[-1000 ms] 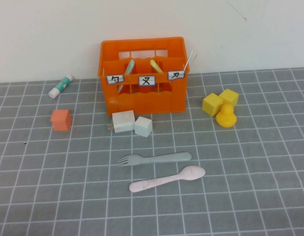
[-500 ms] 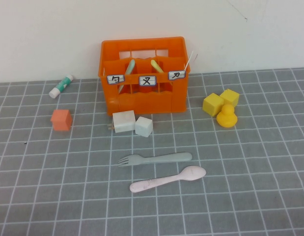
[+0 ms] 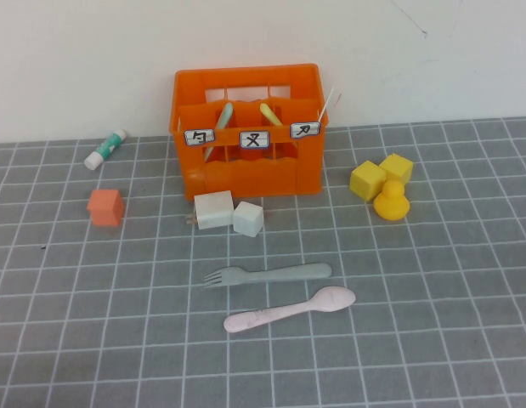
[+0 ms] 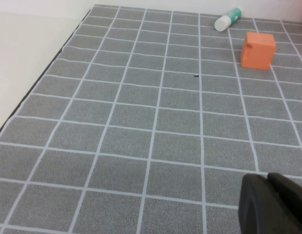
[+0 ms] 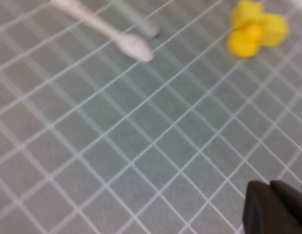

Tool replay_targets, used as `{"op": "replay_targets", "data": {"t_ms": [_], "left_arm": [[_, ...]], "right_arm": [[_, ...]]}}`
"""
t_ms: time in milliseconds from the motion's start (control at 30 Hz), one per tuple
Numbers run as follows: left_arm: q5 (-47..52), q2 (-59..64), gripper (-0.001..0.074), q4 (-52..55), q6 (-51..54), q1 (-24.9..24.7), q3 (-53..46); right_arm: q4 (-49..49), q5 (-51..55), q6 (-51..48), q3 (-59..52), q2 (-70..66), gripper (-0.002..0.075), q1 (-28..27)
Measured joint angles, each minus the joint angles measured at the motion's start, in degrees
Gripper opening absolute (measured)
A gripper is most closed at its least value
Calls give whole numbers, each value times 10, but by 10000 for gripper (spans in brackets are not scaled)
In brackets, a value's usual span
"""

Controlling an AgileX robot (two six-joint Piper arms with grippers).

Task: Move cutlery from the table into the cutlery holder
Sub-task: Pick up the fork

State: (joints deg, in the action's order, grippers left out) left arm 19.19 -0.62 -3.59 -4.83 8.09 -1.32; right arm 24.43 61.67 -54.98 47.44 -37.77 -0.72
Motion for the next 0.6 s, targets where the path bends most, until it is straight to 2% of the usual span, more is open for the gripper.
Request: {"op": "replay_targets", "data": {"t_ms": [133,233,333,500,600], "left_arm": [[0,0,-1,0,0,0,0],[0,0,-1,0,0,0,0],[0,0,-1,0,0,0,0],[0,0,-1,0,0,0,0],[0,0,-1,0,-2,0,0]], "right_arm": [[36,58,-107,73,-129,-3,0],[49,84,-156,129,-220,-3,30],[17,85,-167,180,-305,-3,104],[-110,86,-144,268,-446,-3,240],[-167,86,-136,318,-516,-3,294]]}}
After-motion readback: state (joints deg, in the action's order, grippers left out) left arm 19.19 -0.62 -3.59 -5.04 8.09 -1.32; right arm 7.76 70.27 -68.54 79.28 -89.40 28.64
